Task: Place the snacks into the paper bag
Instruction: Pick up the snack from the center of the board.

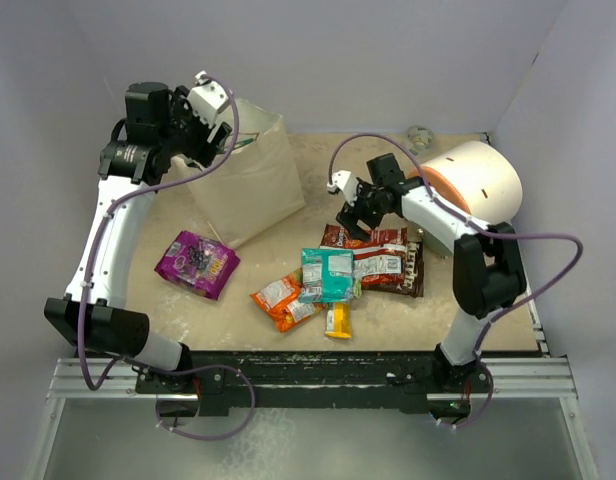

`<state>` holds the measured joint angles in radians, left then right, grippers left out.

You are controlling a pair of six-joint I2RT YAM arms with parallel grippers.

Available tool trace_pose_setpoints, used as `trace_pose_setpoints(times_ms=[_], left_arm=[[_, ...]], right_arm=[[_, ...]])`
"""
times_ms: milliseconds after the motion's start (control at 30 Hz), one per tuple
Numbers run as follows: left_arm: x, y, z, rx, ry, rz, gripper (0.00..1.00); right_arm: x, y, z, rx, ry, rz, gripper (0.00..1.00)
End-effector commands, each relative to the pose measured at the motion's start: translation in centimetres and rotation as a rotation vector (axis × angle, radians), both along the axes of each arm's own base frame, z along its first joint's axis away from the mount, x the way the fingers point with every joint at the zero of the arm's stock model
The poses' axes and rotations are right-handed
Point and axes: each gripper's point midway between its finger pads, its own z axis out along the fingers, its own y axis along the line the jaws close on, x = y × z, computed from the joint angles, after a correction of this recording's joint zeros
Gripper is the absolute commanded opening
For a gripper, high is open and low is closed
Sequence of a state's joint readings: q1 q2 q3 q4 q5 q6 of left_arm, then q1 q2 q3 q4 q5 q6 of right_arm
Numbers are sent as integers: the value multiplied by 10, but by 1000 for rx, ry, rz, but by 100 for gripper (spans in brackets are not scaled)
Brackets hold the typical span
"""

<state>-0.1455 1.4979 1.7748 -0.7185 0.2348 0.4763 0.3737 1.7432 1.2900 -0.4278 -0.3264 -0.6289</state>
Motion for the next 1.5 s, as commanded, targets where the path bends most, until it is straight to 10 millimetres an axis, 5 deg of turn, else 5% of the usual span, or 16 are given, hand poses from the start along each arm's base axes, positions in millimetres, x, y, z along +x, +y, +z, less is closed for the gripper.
trace_pose_setpoints(times_ms=[0,233,633,867,1267,1467], left_arm=[[-2,11,23,26,-105,48,77],[1,15,15,0,-66,94,78],[-22,18,33,-50,-80,112,84],[-40,28,36,-33,-105,146,87],[-71,36,38,-30,-120,170,93],[-86,24,37,-86,-107,116,99]], right_arm=[[3,-6,-10,-73,63,32,84],[-2,-4,-37,-103,162,82,84],[-10,-3,-60,-97,256,113,77],[-5,-3,-60,-82,252,108,59],[3,2,-38,-32,227,113,0],[7,-3,-11,-6,170,106,0]])
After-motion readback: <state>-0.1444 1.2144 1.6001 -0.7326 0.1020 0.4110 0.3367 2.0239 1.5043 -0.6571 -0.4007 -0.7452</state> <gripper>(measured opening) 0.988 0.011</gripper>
